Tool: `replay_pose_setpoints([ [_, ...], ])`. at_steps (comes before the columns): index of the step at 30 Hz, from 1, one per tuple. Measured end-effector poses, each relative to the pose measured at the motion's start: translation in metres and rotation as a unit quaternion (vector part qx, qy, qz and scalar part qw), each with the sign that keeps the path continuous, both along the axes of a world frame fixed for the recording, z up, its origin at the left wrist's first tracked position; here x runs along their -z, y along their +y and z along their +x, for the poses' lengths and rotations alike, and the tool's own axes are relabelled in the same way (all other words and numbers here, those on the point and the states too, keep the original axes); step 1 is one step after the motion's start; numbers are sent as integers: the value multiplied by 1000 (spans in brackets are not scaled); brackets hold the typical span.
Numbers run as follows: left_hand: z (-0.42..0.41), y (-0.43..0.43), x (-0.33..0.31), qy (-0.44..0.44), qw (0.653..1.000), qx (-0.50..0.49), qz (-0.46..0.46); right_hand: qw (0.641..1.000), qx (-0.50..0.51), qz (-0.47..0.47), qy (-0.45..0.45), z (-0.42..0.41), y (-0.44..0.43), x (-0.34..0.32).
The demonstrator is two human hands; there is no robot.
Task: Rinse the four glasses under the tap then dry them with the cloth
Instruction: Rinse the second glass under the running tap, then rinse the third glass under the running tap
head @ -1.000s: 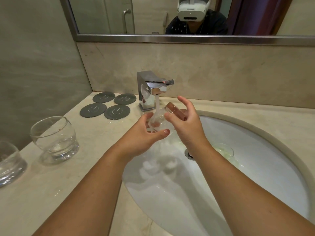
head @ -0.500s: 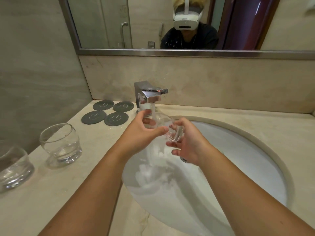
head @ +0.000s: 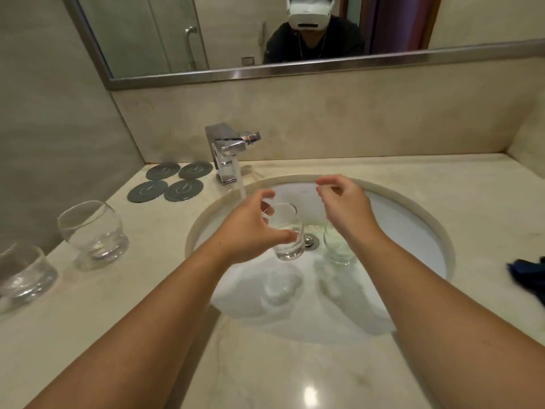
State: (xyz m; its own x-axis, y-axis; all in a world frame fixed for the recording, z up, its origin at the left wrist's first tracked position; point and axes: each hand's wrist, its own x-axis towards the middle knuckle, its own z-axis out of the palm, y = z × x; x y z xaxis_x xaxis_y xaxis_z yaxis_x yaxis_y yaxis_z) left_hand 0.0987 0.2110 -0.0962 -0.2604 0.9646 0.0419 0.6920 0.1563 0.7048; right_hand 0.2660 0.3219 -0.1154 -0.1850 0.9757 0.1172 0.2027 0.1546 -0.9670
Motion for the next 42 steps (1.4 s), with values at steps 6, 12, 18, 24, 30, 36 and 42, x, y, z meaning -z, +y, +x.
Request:
replay_pose_setpoints([
  [6,31,18,17,78,993,46,-74,997,17,-62,45,3,6,2],
  [12,57,40,28,133,981,78,-121,992,28,-102,70,10,14,0],
  [18,67,52,42,144,974,78,-156,995,31,-83,52,6,14,0],
  [24,69,52,46,143,973,82,-163,997,22,-66,39,6,13,1],
  [30,67,36,35,141,976,75,-146,1000,3,-13,24,6,4,-5],
  [36,34,-11,6,171,983,13,-57,991,-58,116,-32,-10,-25,-22],
  [42,-14,-73,-17,196,979,-62,2,958,-163,198,-131,-53,-78,-50],
])
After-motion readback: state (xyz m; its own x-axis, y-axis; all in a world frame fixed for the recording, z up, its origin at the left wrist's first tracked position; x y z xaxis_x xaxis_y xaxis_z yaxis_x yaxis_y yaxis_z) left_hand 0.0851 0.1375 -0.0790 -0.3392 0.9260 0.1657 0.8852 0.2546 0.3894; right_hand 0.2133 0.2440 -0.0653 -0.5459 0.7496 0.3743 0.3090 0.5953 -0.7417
